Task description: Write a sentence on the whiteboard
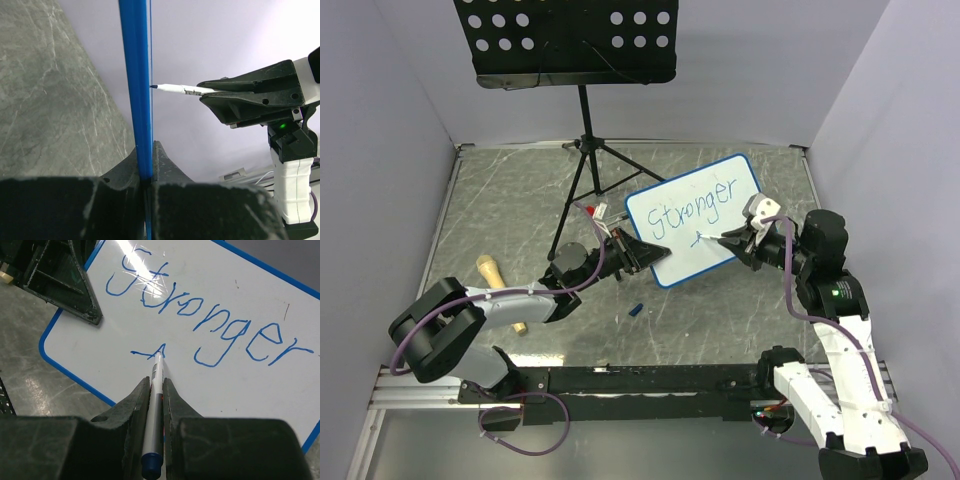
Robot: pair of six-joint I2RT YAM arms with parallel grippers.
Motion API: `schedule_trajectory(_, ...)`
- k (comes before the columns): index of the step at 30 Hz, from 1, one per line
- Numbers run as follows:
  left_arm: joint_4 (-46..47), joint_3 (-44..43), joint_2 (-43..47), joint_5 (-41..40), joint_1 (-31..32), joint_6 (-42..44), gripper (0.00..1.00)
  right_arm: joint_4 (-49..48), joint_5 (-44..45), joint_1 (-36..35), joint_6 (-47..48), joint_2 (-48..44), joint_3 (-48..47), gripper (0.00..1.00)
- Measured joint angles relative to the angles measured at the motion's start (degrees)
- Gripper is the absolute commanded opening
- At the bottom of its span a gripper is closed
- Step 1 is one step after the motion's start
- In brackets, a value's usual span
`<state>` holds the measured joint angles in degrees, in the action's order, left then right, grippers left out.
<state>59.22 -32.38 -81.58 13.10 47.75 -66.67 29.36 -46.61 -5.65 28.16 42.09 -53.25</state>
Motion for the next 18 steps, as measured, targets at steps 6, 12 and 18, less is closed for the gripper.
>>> schedule_trajectory(6,0.00,0.00,0.00,0.11,0.00,0.00,0.01,0.48,-0.61,0.00,0.02,0.00,0.00,0.00)
schedule_trajectory(12,-0.20,0.00,0.00,0.09,0.00,0.00,0.01,1.22,-0.59,-0.04,0.17,-0.02,0.00,0.00)
schedule_trajectory(18,-0.42,0.00,0.00,-0.44,0.00,0.02,0.01,2.19,-0.61,-0.07,0.68,-0.04,0.00,0.00)
